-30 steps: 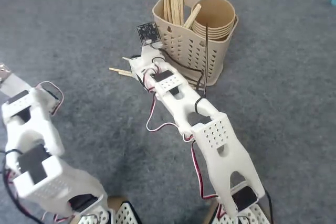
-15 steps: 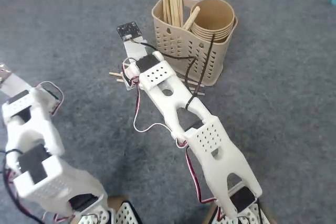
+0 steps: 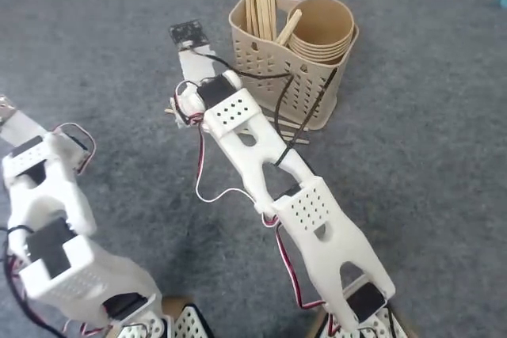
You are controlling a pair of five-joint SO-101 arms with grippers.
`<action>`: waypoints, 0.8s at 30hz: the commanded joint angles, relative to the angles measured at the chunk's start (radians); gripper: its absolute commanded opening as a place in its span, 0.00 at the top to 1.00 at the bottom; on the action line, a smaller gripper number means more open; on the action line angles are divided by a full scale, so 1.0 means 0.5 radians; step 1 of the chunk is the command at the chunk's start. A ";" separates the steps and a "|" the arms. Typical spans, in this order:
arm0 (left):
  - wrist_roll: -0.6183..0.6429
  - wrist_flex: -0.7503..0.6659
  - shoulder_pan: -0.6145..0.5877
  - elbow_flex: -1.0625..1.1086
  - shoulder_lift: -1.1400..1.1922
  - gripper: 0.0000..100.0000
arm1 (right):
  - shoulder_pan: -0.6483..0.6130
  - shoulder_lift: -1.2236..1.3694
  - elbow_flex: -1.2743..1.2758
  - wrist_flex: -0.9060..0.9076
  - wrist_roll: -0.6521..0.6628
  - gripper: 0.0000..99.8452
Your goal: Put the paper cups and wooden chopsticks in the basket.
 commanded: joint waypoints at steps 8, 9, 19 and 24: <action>0.012 -0.046 0.025 -0.057 -0.015 0.92 | 0.262 0.443 -0.120 -1.042 -0.110 0.99; 0.012 -0.046 0.025 -0.057 -0.015 0.92 | 0.275 0.462 -0.120 -1.045 -0.110 0.99; 0.012 -0.046 0.028 -0.060 -0.015 0.92 | 0.146 0.351 -0.120 -0.404 -0.107 0.99; 0.012 -0.046 0.028 -0.060 -0.015 0.92 | 0.060 0.247 -0.120 0.044 -0.110 0.99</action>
